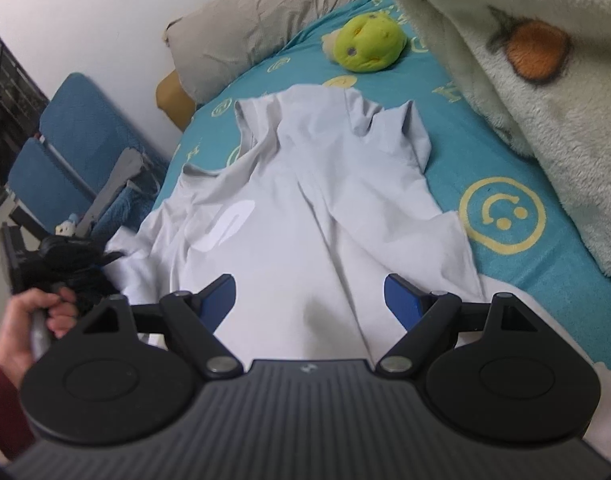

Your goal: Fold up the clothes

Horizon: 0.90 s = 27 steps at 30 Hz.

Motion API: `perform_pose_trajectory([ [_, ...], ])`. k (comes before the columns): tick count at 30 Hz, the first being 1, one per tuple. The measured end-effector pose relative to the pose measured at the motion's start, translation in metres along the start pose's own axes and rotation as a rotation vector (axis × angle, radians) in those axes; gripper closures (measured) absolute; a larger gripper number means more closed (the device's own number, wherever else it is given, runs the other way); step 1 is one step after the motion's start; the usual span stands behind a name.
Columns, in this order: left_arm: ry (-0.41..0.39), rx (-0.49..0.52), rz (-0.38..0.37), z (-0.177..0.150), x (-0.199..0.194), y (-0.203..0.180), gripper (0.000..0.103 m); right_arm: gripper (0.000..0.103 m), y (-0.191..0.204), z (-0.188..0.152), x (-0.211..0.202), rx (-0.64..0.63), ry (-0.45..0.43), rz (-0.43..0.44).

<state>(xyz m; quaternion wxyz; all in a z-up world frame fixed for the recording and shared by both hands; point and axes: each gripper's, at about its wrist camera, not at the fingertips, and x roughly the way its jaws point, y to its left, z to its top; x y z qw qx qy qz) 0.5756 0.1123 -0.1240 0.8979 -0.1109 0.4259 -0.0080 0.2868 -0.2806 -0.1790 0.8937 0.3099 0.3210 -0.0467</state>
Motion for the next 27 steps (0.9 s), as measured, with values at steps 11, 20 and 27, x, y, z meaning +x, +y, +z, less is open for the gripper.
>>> perform_pose_trajectory([
  [11,-0.069,0.07,0.394,-0.004,0.019,0.059,0.069,0.02,0.001,-0.001,0.007,-0.023,0.006,-0.025],
  [20,0.13,-0.621,-0.027,-0.1,0.014,0.161,0.029,0.02,0.002,-0.002,0.007,-0.024,0.014,-0.015],
  [27,0.176,-0.905,-0.228,-0.145,0.006,0.168,0.029,0.02,0.001,-0.002,0.006,-0.024,0.016,-0.023],
])
